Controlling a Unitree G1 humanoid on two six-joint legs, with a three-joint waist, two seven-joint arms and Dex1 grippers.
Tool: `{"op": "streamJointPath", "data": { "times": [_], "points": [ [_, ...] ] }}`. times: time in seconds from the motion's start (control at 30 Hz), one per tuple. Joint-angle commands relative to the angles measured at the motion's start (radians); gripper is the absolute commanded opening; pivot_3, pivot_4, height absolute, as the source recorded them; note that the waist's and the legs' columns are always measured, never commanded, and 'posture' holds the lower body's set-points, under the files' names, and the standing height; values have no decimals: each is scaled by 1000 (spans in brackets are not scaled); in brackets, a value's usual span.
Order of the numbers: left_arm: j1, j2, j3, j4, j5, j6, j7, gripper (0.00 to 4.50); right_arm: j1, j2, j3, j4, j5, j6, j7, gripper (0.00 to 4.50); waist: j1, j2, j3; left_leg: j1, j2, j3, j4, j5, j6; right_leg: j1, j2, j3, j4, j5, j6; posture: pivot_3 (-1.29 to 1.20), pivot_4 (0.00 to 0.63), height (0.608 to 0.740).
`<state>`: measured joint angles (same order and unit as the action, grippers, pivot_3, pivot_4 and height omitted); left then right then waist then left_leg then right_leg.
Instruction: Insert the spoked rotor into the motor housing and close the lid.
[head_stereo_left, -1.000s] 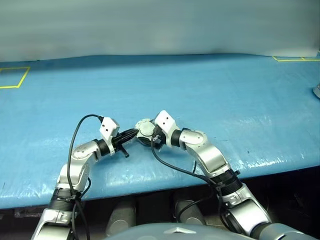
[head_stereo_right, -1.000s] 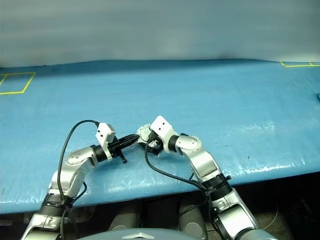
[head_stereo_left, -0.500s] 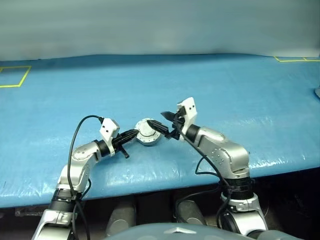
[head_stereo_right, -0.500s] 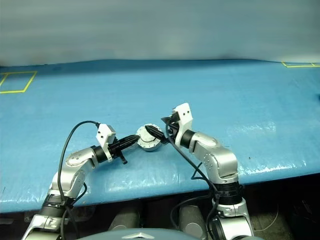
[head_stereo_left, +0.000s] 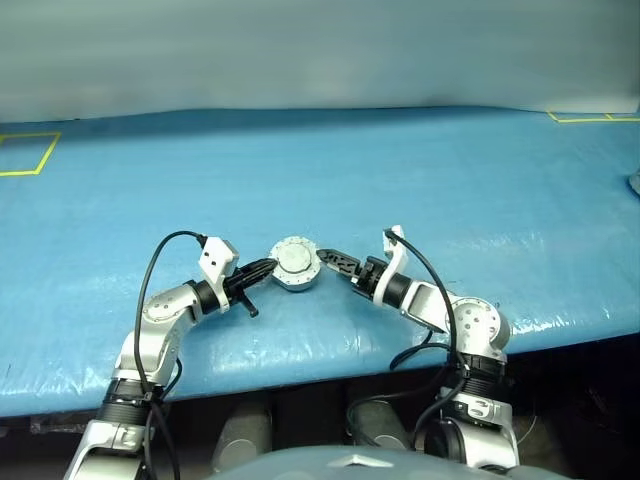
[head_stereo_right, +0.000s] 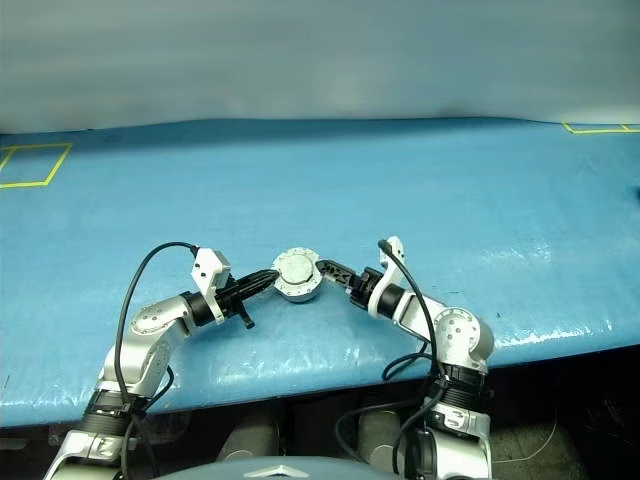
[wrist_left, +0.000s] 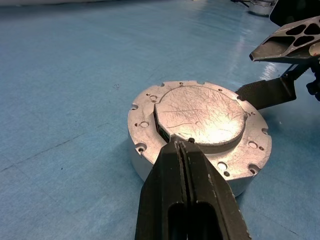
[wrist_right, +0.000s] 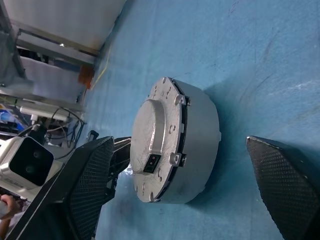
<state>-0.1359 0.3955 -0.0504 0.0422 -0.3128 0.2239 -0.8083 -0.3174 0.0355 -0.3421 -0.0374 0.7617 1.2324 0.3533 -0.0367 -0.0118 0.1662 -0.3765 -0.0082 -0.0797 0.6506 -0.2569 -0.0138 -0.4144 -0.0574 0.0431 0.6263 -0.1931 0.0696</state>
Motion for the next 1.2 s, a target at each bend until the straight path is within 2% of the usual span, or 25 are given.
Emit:
{"op": "streamJointPath", "data": {
  "times": [0.03, 0.4, 0.5, 0.77, 1.07, 1.2],
  "points": [
    [9, -1, -22, 22, 20, 1, -5, 0, -12, 25, -4, 13, 44, 1, -15, 4462, 0, 0, 0, 0, 0, 0, 0, 0, 0, 0, 0, 0, 0, 0, 0, 0, 150, 740],
    [15, 1, -27, 24, 30, -12, -1, 0, -34, 72, -29, 102, 98, -43, -39, 4462, -1, 0, 0, 0, 0, 0, 0, 0, 0, 0, 0, 0, 0, 0, 0, 0, 150, 740],
    [18, 2, -27, 25, 38, -16, -2, 0, -35, 86, -40, 107, 128, -45, -49, 3820, -1, 0, 0, 0, 0, 0, 0, 0, 0, 0, 0, 0, 0, 0, 0, 0, 150, 740],
    [23, 1, -26, 21, 44, -16, -5, 0, -27, 79, -7, 103, 121, -44, -60, 1291, -1, 1, 0, -1, 0, 0, 0, 0, 0, -1, 0, 0, 0, 0, 0, 0, 150, 740],
    [24, 2, -20, 17, 42, -13, -1, 0, -14, 58, 44, 118, 98, -54, -64, 1214, -2, 2, 0, 0, 0, 0, 0, 0, 0, 0, 0, 0, 0, 0, 0, 0, 150, 740],
    [22, -12, 3, 10, 14, -9, 4, 0, -19, 65, 21, 129, 117, -67, -83, 1214, -2, 2, 0, 0, 0, 0, 0, 0, 0, 0, 0, 0, 0, 0, 0, 0, 150, 740]
  ]
}}
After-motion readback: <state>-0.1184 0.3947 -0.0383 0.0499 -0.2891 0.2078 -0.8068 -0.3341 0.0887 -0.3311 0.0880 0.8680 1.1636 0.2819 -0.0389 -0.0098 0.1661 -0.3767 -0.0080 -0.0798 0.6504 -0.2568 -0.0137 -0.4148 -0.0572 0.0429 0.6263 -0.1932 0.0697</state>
